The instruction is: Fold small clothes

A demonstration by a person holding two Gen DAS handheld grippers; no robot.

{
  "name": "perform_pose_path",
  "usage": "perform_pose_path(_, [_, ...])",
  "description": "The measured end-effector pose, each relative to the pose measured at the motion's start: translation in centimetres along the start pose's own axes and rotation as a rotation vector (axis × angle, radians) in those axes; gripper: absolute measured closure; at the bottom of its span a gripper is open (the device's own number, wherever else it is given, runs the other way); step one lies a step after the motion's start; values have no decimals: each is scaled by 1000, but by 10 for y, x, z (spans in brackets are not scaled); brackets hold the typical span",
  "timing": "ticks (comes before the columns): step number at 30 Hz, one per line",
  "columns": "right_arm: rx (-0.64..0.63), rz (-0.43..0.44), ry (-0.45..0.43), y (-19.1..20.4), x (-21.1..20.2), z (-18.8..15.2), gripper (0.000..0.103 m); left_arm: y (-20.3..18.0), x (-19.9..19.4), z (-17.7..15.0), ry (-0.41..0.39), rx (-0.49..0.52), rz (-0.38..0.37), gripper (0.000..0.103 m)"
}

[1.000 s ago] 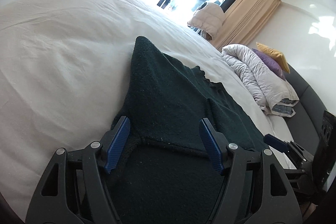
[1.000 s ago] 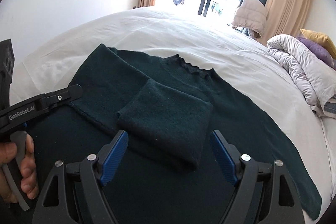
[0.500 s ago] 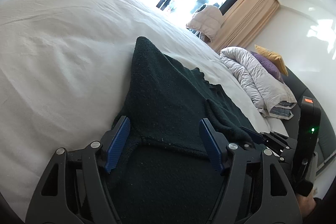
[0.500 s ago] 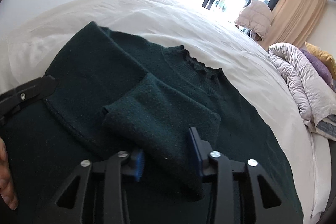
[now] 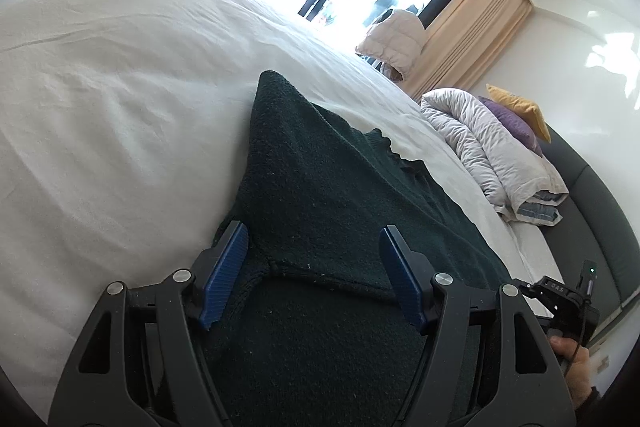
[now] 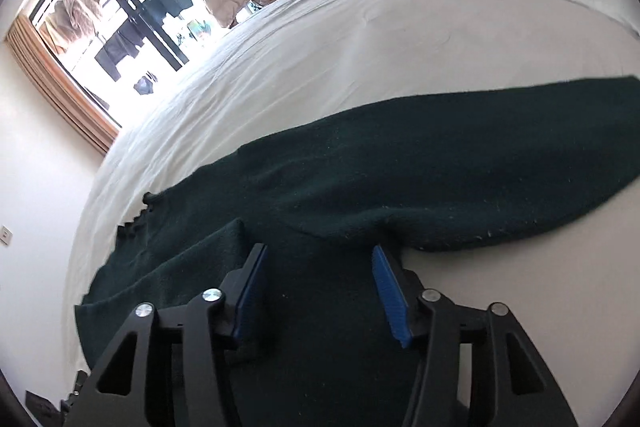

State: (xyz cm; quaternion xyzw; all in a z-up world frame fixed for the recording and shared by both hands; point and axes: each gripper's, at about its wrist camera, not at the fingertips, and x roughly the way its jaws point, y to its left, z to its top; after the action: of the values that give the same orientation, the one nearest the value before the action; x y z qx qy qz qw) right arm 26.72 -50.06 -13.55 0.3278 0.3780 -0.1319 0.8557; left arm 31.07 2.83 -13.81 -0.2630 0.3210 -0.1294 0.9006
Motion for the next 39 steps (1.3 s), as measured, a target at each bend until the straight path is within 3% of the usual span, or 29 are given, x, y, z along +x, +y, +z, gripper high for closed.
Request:
perform_pose_path(2, [-41,-7,-41,14,-13,-4,41,0,1,1,0,3,4,36])
perform_pose_path(4, [-87,82,-57,34,-18,-7,36,0,2,1,0,7,7,36])
perform_pose_path(8, [-258,267,17,93,-4,-19,33,0,2,2,2,16,16,36])
perform_pose_path(10, [-304,341,92,107,17,-24,18,-1,3,2,2,19,19,36])
perform_pose_path(12, [-327,231,145,103,38,-25,18,-1,4,3,3,20,20,36])
perform_pose_path(13, [-312,179,153,93,42,-25,29,-1,4,3,3,20,20,36])
perform_pose_path(15, [-226,215,144,63,37,-13,49,-1,4,3,3,21,20,36])
perform_pose_path(17, [-107,149,69,19,13,5,39,-1,4,3,3,21,21,36])
perform_pose_path(18, [-70,140,29,1,1,13,32,-1,5,3,3,21,20,36])
perform_pose_path(21, [110,155,-68,-80,-39,34,25,-1,5,3,4,21,21,36])
perform_pose_path(25, [437,141,-156,-202,-84,42,25,-1,6,3,4,25,24,36])
perform_pose_path(30, [749,104,-233,-307,-115,29,27,-2,8,4,8,34,35,36])
perform_pose_path(33, [803,164,-232,-329,-116,28,31,-3,9,5,9,39,41,36])
perform_pose_path(39, [739,171,-202,-309,-93,50,28,-5,11,6,11,46,50,36])
